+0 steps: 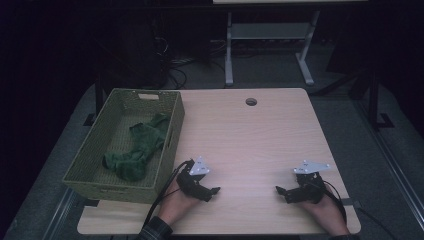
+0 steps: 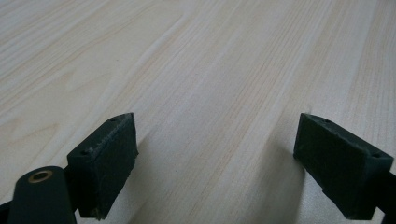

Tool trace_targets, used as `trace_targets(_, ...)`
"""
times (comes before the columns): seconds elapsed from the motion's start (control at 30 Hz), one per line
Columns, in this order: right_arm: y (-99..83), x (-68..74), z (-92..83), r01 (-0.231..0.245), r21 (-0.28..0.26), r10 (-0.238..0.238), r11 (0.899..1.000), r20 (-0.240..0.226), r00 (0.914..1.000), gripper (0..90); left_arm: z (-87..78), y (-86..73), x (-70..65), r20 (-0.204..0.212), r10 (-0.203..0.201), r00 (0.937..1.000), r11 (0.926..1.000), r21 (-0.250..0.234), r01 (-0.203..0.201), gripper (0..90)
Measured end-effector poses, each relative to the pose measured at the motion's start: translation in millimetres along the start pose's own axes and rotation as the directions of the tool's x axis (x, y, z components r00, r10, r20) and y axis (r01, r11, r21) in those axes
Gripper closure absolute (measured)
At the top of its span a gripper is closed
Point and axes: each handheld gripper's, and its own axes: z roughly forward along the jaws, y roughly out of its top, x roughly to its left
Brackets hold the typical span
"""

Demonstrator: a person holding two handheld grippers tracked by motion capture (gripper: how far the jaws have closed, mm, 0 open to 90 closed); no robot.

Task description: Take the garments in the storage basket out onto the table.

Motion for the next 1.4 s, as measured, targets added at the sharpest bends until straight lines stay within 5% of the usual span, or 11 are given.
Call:
trace_targets(0.8, 0.0, 0.3, -0.1, -0.005, 0.003, 0.005, 1.000, -0.002, 1.0000, 2.1, -8.0, 16.7, -0.6, 0.028, 0.017, 0.9995, 0.9973, 0.071, -0.019, 14.3)
trace_targets(1.4, 0.0, 0.4, -0.1, -0.006, 0.002, 0.006, 1.000, -0.002, 1.0000, 2.1, -27.3, 37.4, 0.0, 0.037, 0.009, 0.9993, 0.9986, 0.051, -0.011, 15.0)
